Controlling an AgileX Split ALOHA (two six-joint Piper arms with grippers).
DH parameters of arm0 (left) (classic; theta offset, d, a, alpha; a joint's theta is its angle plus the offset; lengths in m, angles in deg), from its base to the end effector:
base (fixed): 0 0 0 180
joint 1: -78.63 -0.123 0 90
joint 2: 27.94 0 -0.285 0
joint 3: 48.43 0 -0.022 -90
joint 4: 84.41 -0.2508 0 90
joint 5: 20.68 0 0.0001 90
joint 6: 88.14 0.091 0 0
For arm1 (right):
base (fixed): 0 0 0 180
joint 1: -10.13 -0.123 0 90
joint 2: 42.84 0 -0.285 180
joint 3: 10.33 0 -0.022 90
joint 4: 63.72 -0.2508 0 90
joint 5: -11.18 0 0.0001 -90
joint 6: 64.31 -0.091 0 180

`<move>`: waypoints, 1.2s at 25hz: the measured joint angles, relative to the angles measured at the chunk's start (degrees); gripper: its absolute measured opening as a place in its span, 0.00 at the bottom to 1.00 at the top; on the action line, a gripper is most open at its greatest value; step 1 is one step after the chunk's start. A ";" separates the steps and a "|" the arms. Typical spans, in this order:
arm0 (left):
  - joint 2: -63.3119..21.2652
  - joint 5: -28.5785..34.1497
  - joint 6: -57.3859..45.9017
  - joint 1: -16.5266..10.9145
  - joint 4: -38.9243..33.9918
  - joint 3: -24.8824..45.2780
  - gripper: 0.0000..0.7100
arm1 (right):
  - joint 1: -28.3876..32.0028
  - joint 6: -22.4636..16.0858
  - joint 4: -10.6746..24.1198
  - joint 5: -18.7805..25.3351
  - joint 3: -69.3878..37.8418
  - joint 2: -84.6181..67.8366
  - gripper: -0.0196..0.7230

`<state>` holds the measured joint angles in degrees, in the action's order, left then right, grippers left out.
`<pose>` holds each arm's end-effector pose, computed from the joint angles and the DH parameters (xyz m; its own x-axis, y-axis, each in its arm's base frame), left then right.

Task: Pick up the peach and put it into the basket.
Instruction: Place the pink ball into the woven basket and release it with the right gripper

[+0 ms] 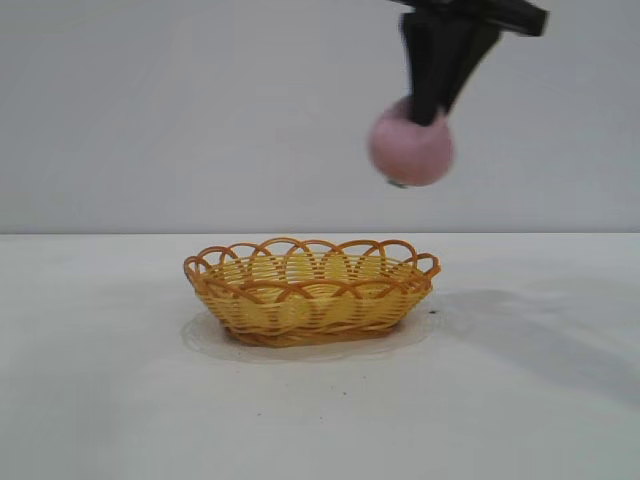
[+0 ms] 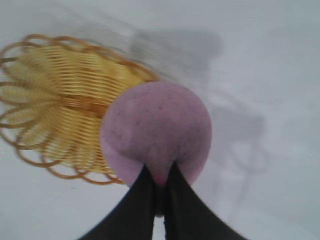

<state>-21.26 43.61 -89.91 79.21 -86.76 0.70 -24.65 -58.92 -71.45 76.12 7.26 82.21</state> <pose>-0.0093 0.0035 0.2696 -0.5009 -0.0080 -0.8655 -0.0284 0.9996 0.0072 0.3400 0.2496 0.2126 -0.7920 -0.5943 -0.1401 -0.6092 0.7846 0.1157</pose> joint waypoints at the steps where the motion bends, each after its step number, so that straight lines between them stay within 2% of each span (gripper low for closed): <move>1: 0.00 0.00 0.00 0.00 0.00 0.00 0.64 | -0.28 0.00 -0.33 -0.17 0.00 0.77 0.03; 6: 0.00 0.00 0.00 0.00 0.00 0.00 0.64 | -0.52 0.00 -2.48 -0.79 0.00 3.25 0.03; 7: 0.00 0.00 0.00 0.00 0.00 0.00 0.64 | -0.52 0.00 -2.88 -1.16 0.00 3.48 0.10; 9: 0.00 0.00 0.00 0.00 0.00 0.00 0.64 | -0.52 0.00 -3.44 -1.59 0.00 3.86 0.10; 13: 0.00 0.00 0.00 0.00 0.00 0.00 0.64 | -0.52 0.00 -4.05 -2.23 0.00 4.11 0.36; 15: 0.00 0.00 0.00 0.00 0.00 0.00 0.64 | -0.52 0.00 -4.19 -2.46 0.00 4.11 0.44; 18: 0.00 0.00 0.00 0.00 0.00 0.00 0.64 | -0.52 0.00 -3.61 -2.56 0.00 4.11 0.43; 20: 0.00 0.00 0.00 0.00 0.00 0.00 0.64 | -0.52 0.00 -2.01 -2.68 0.14 4.11 0.43; 21: 0.00 0.00 0.00 0.00 0.00 0.00 0.64 | -0.52 0.00 -1.17 -2.68 0.40 3.90 0.49; 24: 0.00 0.00 0.00 0.00 0.00 0.00 0.64 | 0.72 0.00 0.11 -2.47 1.95 3.42 0.47; 30: 0.00 0.00 0.00 0.00 0.00 0.00 0.64 | 7.94 0.00 1.19 -1.48 4.63 3.02 0.47</move>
<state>-21.26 43.61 -89.91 79.21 -86.76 0.70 -16.72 -58.92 -70.26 74.64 11.89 85.23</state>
